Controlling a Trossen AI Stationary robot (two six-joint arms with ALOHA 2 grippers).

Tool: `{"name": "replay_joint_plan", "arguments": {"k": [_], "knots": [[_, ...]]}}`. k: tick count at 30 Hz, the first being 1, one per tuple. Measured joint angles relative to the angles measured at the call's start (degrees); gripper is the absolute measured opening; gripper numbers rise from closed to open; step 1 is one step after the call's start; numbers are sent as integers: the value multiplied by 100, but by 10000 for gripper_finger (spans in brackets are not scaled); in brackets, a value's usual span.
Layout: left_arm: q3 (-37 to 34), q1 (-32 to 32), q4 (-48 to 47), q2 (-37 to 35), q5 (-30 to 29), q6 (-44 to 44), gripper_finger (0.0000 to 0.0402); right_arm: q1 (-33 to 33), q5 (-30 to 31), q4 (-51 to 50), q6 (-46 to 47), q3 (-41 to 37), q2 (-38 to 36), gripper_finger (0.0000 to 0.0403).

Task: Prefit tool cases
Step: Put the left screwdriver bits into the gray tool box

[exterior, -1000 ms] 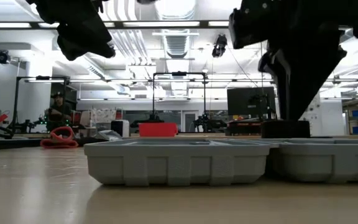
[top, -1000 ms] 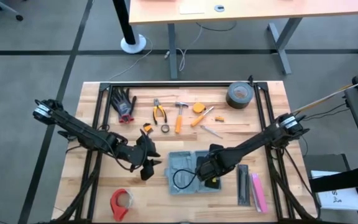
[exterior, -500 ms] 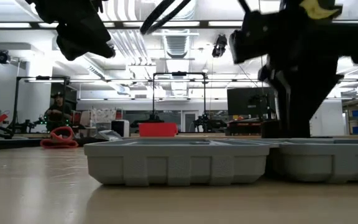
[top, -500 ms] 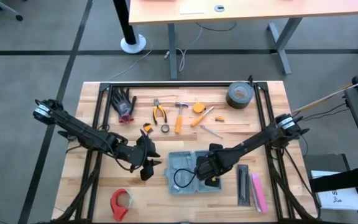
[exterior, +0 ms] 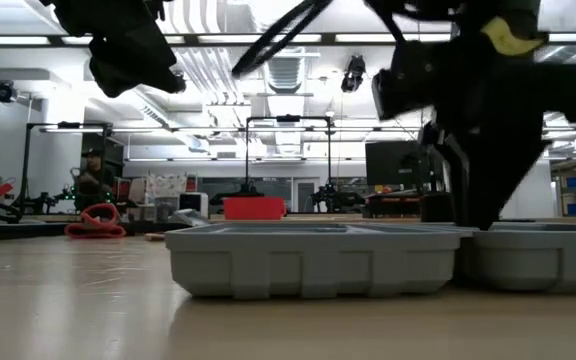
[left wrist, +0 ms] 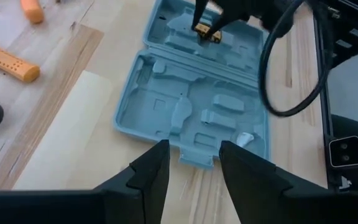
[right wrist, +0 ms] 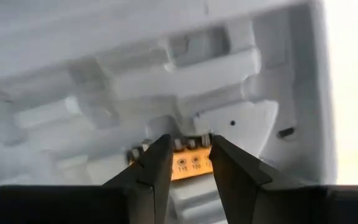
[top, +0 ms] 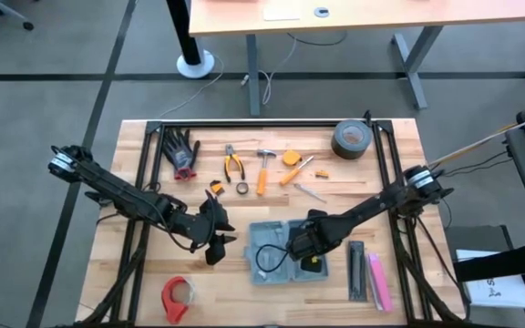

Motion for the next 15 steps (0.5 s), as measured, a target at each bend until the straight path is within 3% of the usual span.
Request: {"name": "replay_joint_plan", "arguments": {"k": [15], "knots": [[0,4,-2,0,15,-33,149,5,-257,-395,-46,384,-129,84]]}}
